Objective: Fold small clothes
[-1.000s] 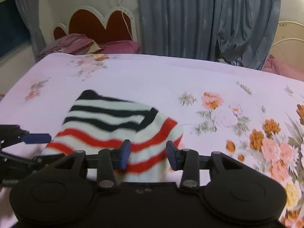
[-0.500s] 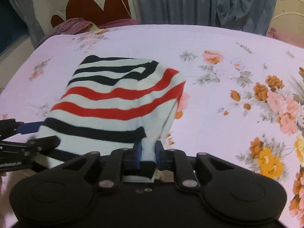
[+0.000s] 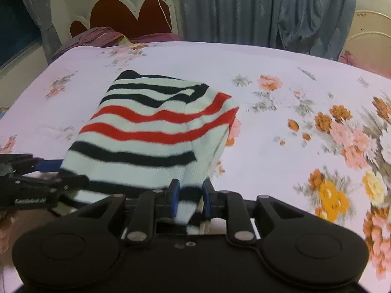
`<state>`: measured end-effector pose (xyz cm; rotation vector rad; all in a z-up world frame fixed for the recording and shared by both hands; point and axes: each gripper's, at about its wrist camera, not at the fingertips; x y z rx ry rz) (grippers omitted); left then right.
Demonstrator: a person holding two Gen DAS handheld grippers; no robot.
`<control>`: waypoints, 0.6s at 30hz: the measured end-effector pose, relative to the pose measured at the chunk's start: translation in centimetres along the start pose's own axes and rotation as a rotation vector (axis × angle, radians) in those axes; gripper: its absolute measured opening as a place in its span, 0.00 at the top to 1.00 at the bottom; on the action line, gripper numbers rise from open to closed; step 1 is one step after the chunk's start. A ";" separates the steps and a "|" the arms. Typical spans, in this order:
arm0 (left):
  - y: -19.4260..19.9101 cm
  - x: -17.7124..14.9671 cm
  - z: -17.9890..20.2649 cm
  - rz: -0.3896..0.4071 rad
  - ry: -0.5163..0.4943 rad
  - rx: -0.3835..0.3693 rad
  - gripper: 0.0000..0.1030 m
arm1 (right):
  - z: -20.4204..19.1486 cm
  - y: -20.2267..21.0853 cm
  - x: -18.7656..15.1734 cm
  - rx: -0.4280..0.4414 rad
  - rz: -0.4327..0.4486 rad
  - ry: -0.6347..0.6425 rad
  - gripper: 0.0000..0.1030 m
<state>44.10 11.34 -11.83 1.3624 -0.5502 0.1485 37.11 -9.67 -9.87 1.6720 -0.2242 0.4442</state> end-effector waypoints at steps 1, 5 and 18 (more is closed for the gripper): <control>0.2 -0.4 0.1 -0.001 0.006 -0.001 0.43 | -0.1 0.0 -0.4 -0.007 -0.007 0.001 0.83; 1.1 -2.2 0.5 0.002 0.016 0.010 0.43 | -0.2 -0.4 -1.5 -0.011 -0.032 0.020 0.84; 0.3 -3.6 0.6 0.011 0.094 0.025 0.43 | 0.1 -2.7 -2.3 -0.027 -0.056 0.008 0.83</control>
Point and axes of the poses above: each gripper's, at about its wrist camera, not at the fingertips, and y roughly against the way its jaws point, z to its right, x to its top, and after that the axes turned 15 degrees about -z, right-handed
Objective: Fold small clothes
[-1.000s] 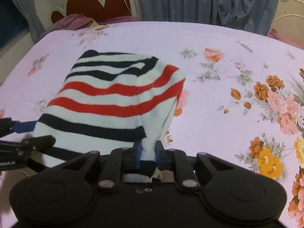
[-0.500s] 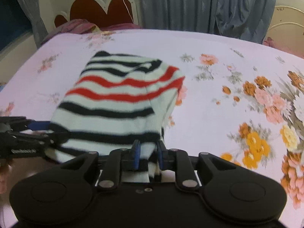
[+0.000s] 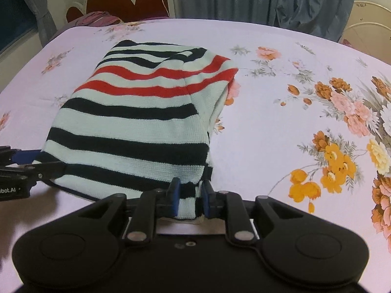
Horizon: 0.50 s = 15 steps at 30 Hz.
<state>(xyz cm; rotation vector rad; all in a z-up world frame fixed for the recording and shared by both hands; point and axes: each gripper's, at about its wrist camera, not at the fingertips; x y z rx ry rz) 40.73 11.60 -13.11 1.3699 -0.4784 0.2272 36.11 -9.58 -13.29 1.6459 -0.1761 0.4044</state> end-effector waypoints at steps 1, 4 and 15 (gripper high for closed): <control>-0.1 -0.1 0.0 0.000 0.006 0.002 0.43 | 0.0 -0.1 0.0 0.000 0.001 0.001 0.83; -0.2 -0.3 0.2 0.005 0.015 0.013 0.43 | 0.0 -0.2 -0.1 -0.004 0.007 0.009 0.82; 3.2 -1.9 2.7 0.054 0.055 0.055 0.43 | 0.5 3.3 -1.7 0.035 0.069 -0.002 0.83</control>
Point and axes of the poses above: each gripper's, at about its wrist camera, not at the fingertips, and y roughly against the way its jaws point, z to its right, x to its top, and after that the axes turned 15 degrees about -z, right-handed
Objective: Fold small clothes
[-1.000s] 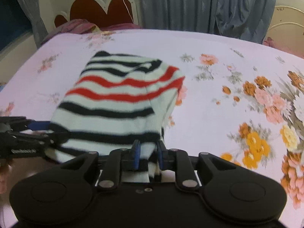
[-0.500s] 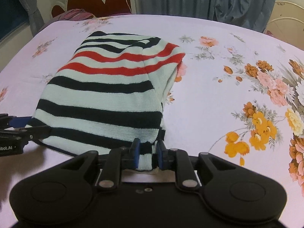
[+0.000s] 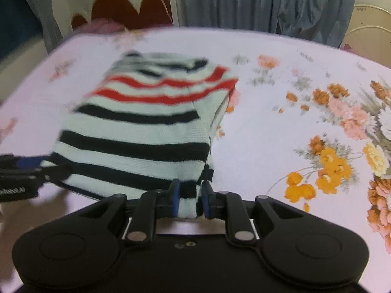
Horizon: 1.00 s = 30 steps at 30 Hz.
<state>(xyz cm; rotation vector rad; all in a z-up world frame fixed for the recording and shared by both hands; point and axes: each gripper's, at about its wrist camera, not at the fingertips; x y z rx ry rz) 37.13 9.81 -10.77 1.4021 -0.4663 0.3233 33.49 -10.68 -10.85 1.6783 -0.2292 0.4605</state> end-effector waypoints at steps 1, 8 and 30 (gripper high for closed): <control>0.6 -0.7 0.5 0.003 -0.003 -0.003 0.43 | 0.1 0.8 -0.7 0.004 0.011 -0.003 0.83; 5.4 -4.9 3.8 0.052 -0.012 -0.006 0.41 | 1.0 5.7 -5.8 0.012 0.065 -0.021 0.75; 21.3 -16.3 8.5 0.270 0.031 0.049 0.00 | -1.6 20.9 -17.3 -0.108 0.293 0.012 0.01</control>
Point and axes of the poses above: each gripper's, at about its wrist camera, not at the fingertips, and y roughly against the way its jaws point, z to its right, x to its top, and after that the axes turned 15 degrees about -z, right-handed
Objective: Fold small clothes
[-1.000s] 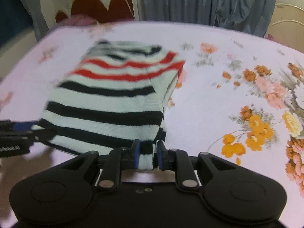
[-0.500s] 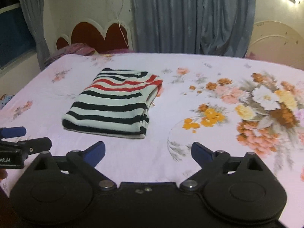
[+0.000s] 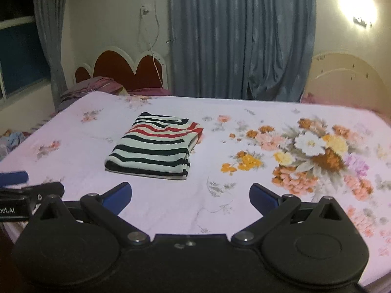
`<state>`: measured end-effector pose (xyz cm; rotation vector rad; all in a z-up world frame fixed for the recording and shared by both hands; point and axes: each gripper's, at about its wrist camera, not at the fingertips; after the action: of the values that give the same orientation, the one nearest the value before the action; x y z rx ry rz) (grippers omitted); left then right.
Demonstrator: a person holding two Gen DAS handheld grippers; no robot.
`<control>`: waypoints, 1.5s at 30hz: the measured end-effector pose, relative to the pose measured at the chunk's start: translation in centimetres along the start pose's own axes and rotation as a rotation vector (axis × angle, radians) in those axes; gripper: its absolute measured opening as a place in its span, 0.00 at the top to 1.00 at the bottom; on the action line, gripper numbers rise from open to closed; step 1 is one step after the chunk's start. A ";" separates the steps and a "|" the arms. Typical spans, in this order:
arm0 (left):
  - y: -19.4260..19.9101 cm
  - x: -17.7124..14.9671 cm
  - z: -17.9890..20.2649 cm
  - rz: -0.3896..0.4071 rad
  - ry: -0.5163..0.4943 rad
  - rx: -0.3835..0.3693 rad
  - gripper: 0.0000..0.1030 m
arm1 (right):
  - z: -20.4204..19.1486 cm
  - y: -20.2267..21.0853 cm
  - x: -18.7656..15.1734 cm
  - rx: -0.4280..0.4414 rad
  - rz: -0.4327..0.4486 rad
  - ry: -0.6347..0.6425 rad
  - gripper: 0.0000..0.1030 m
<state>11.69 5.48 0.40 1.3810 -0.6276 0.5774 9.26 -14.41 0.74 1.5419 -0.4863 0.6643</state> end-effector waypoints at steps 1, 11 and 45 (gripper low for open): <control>0.3 0.0 0.0 0.005 -0.004 0.001 0.00 | -0.1 0.2 0.0 -0.005 0.006 0.008 0.01; 2.4 0.0 1.1 0.047 -0.021 0.001 0.00 | -0.4 1.2 -0.5 -0.004 0.021 0.015 0.01; 2.7 0.3 1.7 0.063 -0.032 0.001 0.00 | -0.6 1.9 -0.4 -0.019 0.034 0.007 0.01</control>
<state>9.93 4.09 2.65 1.3778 -0.6992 0.6072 7.67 -14.00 1.92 1.5152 -0.5134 0.6897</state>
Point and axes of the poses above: each gripper's, at about its wrist camera, not at the fingertips, and y roughly against the way its jaws point, z to its right, x to its top, and after that the axes turned 15 degrees about -z, right-handed
